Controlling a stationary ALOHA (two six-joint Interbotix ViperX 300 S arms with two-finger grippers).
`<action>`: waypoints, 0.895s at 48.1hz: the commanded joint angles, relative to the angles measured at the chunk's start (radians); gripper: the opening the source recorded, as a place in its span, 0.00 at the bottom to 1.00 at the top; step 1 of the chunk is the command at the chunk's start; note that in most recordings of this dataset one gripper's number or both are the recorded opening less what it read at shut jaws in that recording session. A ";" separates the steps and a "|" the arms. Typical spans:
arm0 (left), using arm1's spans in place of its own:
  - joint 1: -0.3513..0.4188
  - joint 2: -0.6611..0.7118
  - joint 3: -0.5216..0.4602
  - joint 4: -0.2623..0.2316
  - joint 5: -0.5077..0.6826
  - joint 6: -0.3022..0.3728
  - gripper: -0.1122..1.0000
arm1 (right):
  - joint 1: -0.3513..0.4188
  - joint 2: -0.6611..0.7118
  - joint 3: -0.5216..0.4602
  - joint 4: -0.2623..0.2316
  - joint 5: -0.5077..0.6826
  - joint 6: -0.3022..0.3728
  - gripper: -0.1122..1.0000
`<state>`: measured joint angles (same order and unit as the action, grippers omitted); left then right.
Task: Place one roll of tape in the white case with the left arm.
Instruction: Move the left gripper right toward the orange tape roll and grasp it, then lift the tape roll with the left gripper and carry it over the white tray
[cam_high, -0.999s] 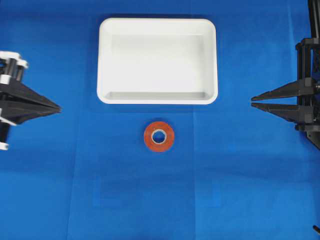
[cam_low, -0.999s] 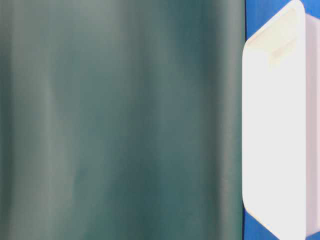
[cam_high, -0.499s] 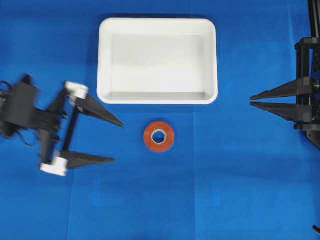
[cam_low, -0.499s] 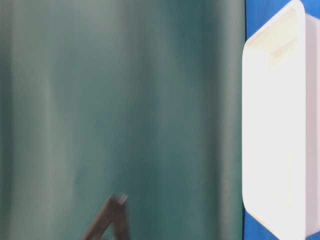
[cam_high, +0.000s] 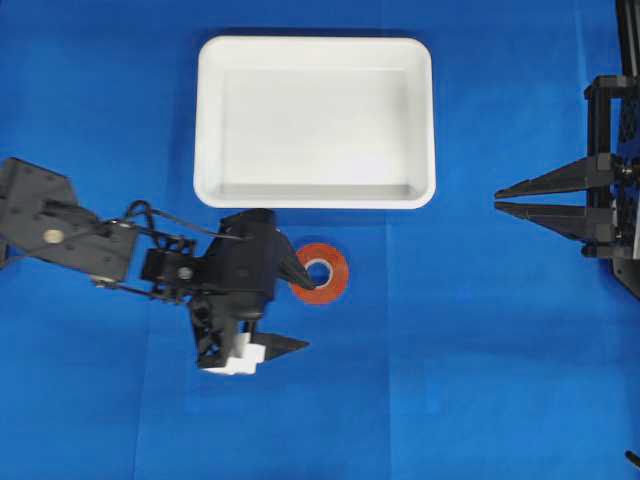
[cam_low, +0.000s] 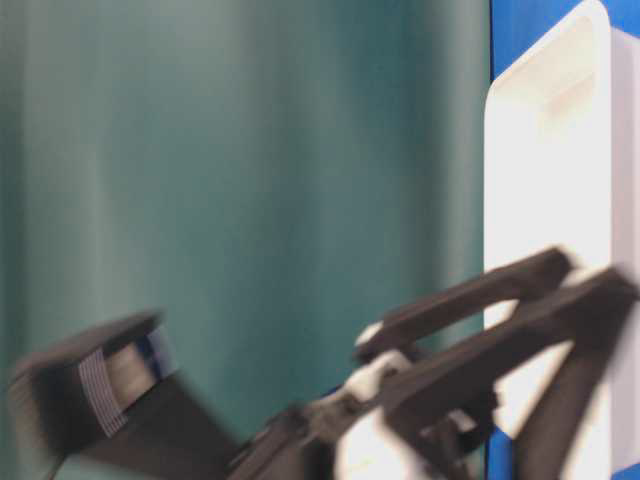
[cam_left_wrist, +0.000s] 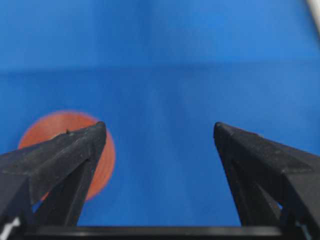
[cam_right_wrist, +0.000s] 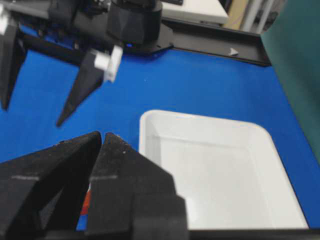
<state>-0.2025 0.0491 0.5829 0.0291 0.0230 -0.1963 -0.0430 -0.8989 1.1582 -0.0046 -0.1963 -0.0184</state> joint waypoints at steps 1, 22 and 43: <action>0.012 0.038 -0.061 0.003 0.051 -0.003 0.91 | -0.002 0.011 -0.015 0.000 -0.003 0.002 0.00; 0.054 0.215 -0.160 0.006 0.170 -0.003 0.92 | -0.002 0.028 -0.012 0.000 0.005 0.002 0.00; 0.061 0.261 -0.216 0.008 0.279 -0.002 0.73 | -0.002 0.037 -0.008 0.000 0.005 0.000 0.00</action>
<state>-0.1457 0.3237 0.3927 0.0337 0.2700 -0.1963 -0.0430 -0.8682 1.1612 -0.0046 -0.1871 -0.0199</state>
